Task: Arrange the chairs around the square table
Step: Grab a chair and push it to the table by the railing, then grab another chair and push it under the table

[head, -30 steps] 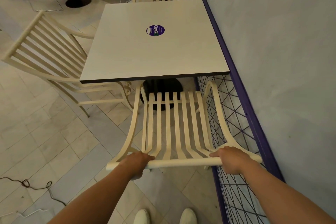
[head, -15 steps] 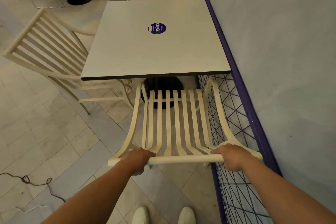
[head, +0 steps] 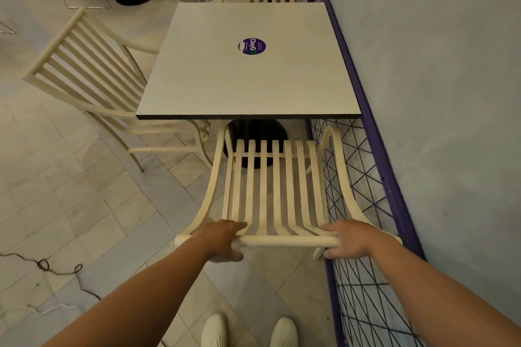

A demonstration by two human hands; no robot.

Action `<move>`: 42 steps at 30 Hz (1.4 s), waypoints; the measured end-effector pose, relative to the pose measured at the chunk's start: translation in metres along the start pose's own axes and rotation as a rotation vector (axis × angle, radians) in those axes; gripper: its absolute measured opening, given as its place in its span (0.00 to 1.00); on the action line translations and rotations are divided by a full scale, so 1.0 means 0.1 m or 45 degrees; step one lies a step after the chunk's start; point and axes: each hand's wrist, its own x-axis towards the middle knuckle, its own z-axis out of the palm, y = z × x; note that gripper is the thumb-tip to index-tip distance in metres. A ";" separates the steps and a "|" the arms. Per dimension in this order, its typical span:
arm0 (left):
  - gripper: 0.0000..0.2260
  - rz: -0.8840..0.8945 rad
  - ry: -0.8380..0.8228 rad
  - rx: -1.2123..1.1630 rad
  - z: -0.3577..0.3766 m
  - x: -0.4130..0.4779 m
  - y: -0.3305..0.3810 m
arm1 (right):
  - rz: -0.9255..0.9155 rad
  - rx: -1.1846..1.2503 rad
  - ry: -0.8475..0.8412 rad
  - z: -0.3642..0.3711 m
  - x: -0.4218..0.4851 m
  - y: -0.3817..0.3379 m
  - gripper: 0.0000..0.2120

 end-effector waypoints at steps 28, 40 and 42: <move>0.33 -0.344 0.077 -0.430 -0.39 -2.07 -4.09 | -0.507 -0.264 -0.055 -0.34 1.06 -5.83 0.33; 0.32 -0.564 0.196 -0.589 -1.23 -1.93 -6.71 | -0.622 -0.342 -0.067 -1.27 2.78 -8.05 0.36; 0.31 -0.576 0.205 -0.600 -1.48 -1.85 -7.12 | -0.640 -0.358 -0.062 -1.52 3.05 -8.40 0.36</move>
